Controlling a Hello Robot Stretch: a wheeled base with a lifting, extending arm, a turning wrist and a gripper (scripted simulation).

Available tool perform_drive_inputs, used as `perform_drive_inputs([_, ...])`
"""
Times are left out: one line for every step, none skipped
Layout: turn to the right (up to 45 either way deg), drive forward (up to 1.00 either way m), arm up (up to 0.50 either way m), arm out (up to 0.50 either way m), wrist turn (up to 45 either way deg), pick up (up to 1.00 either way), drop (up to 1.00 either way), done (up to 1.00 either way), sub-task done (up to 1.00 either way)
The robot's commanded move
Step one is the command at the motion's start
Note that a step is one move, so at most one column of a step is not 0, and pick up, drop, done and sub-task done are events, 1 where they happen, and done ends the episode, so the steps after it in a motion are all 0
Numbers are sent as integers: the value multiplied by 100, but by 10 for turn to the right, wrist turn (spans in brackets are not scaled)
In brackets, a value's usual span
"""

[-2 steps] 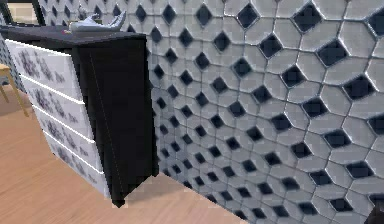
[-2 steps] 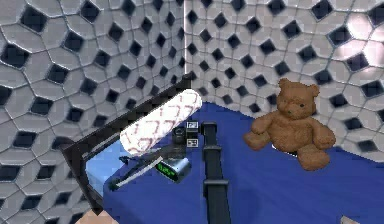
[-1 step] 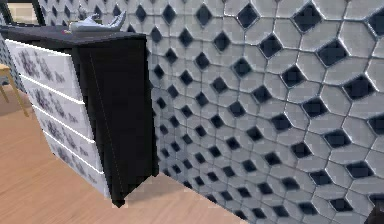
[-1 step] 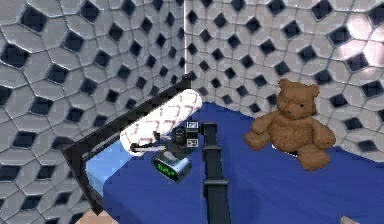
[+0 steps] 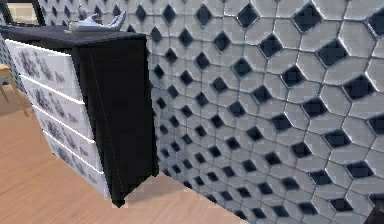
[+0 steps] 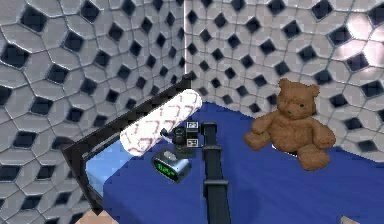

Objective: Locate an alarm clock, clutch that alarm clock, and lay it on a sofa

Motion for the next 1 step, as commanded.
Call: perform_drive_inputs([0,0,-30,0,0,0,0,0,0])
